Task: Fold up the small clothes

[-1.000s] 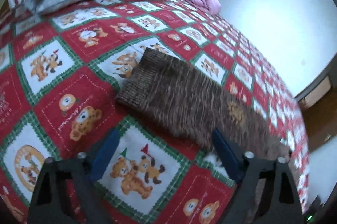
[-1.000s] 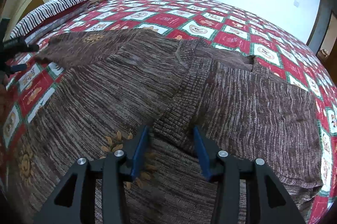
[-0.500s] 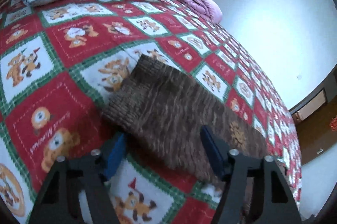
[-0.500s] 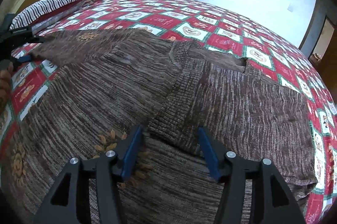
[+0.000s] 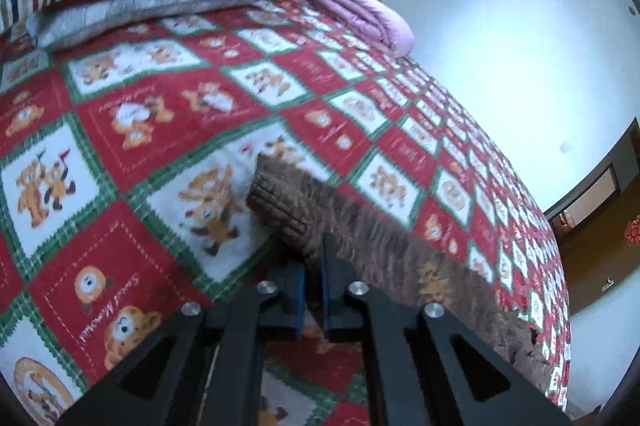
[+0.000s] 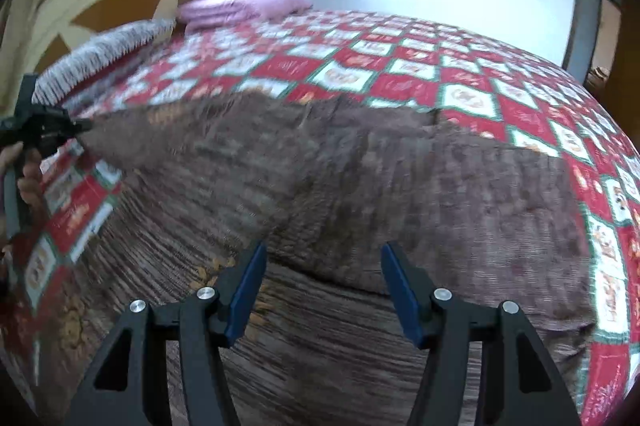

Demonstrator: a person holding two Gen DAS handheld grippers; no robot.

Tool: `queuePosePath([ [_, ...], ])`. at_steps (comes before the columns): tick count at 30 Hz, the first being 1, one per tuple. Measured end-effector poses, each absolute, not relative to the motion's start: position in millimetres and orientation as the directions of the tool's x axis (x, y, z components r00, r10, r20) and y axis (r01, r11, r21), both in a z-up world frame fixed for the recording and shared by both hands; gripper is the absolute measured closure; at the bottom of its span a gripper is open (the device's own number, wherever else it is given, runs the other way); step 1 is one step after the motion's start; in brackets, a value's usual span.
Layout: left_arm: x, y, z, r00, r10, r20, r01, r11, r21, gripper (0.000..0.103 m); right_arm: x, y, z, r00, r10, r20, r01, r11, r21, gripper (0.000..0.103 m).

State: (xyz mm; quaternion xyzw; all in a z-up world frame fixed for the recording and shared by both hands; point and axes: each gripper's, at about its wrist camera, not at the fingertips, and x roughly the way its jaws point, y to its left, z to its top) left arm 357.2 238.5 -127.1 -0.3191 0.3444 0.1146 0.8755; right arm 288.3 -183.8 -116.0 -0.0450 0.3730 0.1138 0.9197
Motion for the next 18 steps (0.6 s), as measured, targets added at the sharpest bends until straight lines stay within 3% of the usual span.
queuePosePath([
  [8,370,202,-92,0.765,-0.006,-0.645,-0.362,0.824,-0.437,0.097,270,-233,-101,0.729,0.131,-0.672,-0.176,0.984,0.002,0.042],
  [18,386,124,-46,0.806,-0.07,-0.588,-0.23,0.879,-0.419,0.097,247,-262,-125,0.711,0.118,-0.693,-0.137,0.99,0.027,0.042],
])
